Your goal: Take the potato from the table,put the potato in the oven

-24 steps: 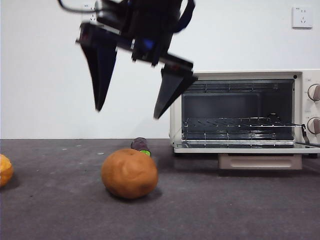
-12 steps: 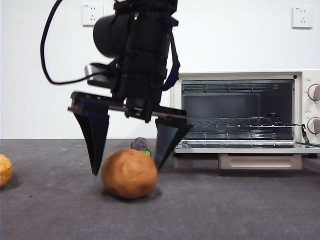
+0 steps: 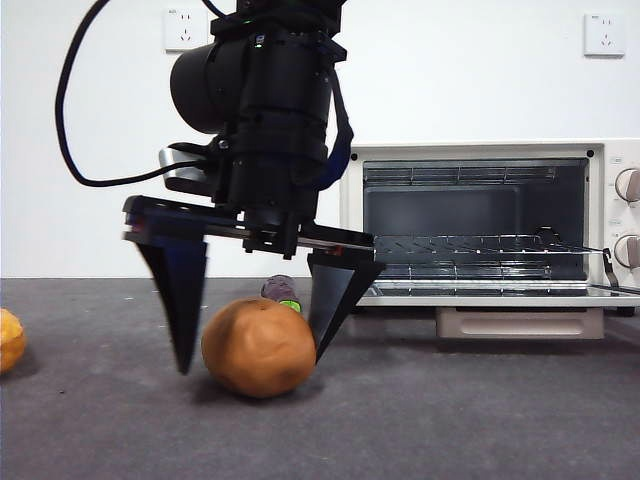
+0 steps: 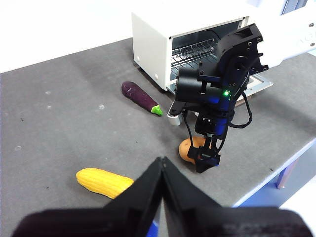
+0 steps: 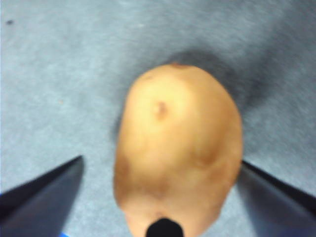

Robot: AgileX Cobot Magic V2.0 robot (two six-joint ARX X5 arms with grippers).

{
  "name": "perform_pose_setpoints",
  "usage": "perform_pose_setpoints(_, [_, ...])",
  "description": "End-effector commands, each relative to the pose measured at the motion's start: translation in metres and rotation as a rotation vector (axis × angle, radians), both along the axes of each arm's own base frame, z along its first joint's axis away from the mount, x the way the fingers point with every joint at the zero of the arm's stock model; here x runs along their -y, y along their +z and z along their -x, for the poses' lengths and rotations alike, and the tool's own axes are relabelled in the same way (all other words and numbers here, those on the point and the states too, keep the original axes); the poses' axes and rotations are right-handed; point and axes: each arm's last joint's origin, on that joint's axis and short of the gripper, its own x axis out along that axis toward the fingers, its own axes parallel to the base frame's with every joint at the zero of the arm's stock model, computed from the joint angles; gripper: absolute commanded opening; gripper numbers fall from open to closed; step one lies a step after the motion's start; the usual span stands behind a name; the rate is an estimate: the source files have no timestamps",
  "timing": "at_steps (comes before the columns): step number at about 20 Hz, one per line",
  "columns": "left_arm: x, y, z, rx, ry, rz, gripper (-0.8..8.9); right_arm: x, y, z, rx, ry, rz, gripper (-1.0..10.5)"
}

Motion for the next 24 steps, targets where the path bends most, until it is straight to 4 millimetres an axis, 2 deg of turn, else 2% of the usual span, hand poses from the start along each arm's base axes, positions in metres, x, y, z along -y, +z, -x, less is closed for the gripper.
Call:
perform_pose_setpoints(1, [0.001, -0.001, -0.001, 0.006, 0.003, -0.01, -0.06, 0.0, -0.007, 0.001, -0.026, -0.057, 0.023, 0.9])
perform_pose_setpoints(4, [0.001, -0.001, -0.001, 0.006, 0.003, -0.01, -0.06, -0.001, -0.001, 0.001, -0.037, -0.082, 0.032, 0.9])
perform_pose_setpoints(6, [0.001, -0.001, -0.001, 0.006, 0.002, -0.01, -0.06, 0.0, 0.011, 0.001, -0.051, -0.082, 0.054, 0.9])
perform_pose_setpoints(10, [0.001, -0.001, -0.001, 0.006, 0.002, -0.01, -0.06, -0.002, 0.05, -0.002, -0.029, -0.082, 0.073, 0.9])
perform_pose_setpoints(13, [0.001, -0.001, -0.001, 0.006, 0.002, -0.01, -0.06, 0.001, 0.078, -0.005, 0.096, -0.093, 0.139, 0.9])
perform_pose_setpoints(17, [0.001, -0.001, -0.001, 0.007, 0.005, -0.011, -0.06, 0.018, 0.107, -0.006, 0.291, -0.138, 0.196, 0.9])
perform_pose_setpoints(21, [0.0, -0.001, -0.001, 0.015, 0.027, -0.017, -0.06, 0.043, 0.128, -0.009, 0.324, -0.195, 0.174, 0.9])
perform_pose_setpoints(24, [0.0, -0.001, -0.001, 0.017, 0.032, -0.018, -0.06, 0.074, 0.135, -0.007, 0.345, -0.243, 0.213, 0.9])
